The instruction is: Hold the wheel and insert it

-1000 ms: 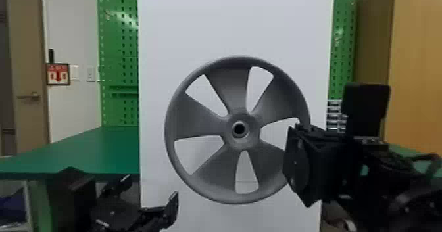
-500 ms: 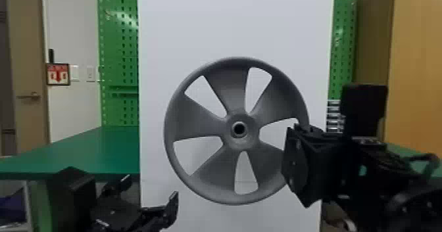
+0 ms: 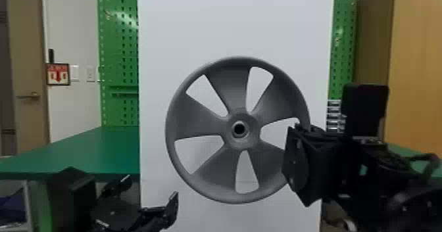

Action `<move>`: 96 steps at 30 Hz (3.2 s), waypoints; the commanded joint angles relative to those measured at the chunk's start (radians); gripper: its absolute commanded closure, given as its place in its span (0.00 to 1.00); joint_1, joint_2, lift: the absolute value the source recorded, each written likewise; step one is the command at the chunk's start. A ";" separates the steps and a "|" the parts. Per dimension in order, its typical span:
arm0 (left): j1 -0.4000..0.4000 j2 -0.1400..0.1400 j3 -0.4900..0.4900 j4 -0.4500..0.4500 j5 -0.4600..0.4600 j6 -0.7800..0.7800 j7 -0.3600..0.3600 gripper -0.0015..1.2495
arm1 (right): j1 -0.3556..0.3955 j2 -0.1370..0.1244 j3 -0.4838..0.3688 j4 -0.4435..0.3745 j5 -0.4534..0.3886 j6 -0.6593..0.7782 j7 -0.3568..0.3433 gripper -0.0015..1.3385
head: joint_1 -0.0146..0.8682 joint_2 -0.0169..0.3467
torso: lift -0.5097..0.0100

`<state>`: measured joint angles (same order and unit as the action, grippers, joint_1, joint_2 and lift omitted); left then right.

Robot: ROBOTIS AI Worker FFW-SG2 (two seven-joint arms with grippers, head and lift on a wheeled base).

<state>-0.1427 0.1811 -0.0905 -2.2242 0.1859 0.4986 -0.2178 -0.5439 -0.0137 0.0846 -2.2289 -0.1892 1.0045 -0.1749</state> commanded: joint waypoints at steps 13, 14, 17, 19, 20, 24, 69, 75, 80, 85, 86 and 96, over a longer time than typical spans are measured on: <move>0.003 0.000 -0.003 0.001 -0.003 0.000 0.000 0.08 | -0.025 -0.002 0.000 0.035 0.013 -0.006 0.000 0.87 | 0.13 0.09 | 0.13; 0.003 0.000 -0.003 0.001 -0.003 0.000 0.000 0.08 | -0.027 -0.002 -0.002 0.040 0.013 -0.007 0.000 0.87 | 0.13 0.09 | 0.13; 0.003 0.000 -0.005 0.003 -0.002 0.000 0.000 0.08 | -0.033 -0.002 -0.003 0.051 0.019 -0.007 0.000 0.87 | 0.13 0.09 | 0.13; 0.003 0.000 -0.006 0.003 -0.002 0.000 0.000 0.08 | -0.036 -0.002 -0.006 0.058 0.022 -0.007 0.000 0.87 | 0.13 0.09 | 0.13; 0.003 0.000 -0.006 0.003 -0.002 0.000 0.000 0.08 | -0.037 -0.002 -0.006 0.063 0.024 -0.009 0.000 0.87 | 0.13 0.09 | 0.13; 0.002 0.000 -0.006 0.005 -0.002 0.000 0.000 0.08 | -0.044 0.000 -0.008 0.089 0.039 -0.018 0.000 0.87 | 0.13 0.09 | 0.13; 0.000 0.000 -0.008 0.008 0.001 0.000 0.000 0.08 | -0.140 -0.015 -0.011 0.382 0.060 -0.198 0.025 0.87 | 0.13 0.09 | 0.13; 0.000 0.000 -0.008 0.008 0.001 0.000 0.000 0.08 | -0.171 -0.014 -0.008 0.430 0.082 -0.216 0.032 0.87 | 0.13 0.09 | 0.13; 0.000 0.000 -0.008 0.008 0.001 0.000 0.000 0.08 | -0.188 -0.014 -0.008 0.463 0.088 -0.231 0.035 0.87 | 0.13 0.09 | 0.13; 0.000 0.000 -0.008 0.008 0.001 0.000 0.000 0.08 | -0.202 -0.012 -0.003 0.499 0.093 -0.242 0.040 0.87 | 0.13 0.09 | 0.13; 0.000 0.000 -0.008 0.008 0.001 0.000 0.000 0.08 | -0.205 -0.014 -0.002 0.505 0.096 -0.244 0.041 0.87 | 0.13 0.09 | 0.13; -0.002 0.000 -0.008 0.008 0.001 0.000 0.000 0.08 | -0.228 -0.009 0.009 0.574 0.109 -0.277 0.051 0.87 | 0.13 0.09 | 0.13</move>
<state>-0.1429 0.1810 -0.0982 -2.2166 0.1871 0.4985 -0.2178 -0.7634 -0.0236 0.0920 -1.6777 -0.0852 0.7401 -0.1266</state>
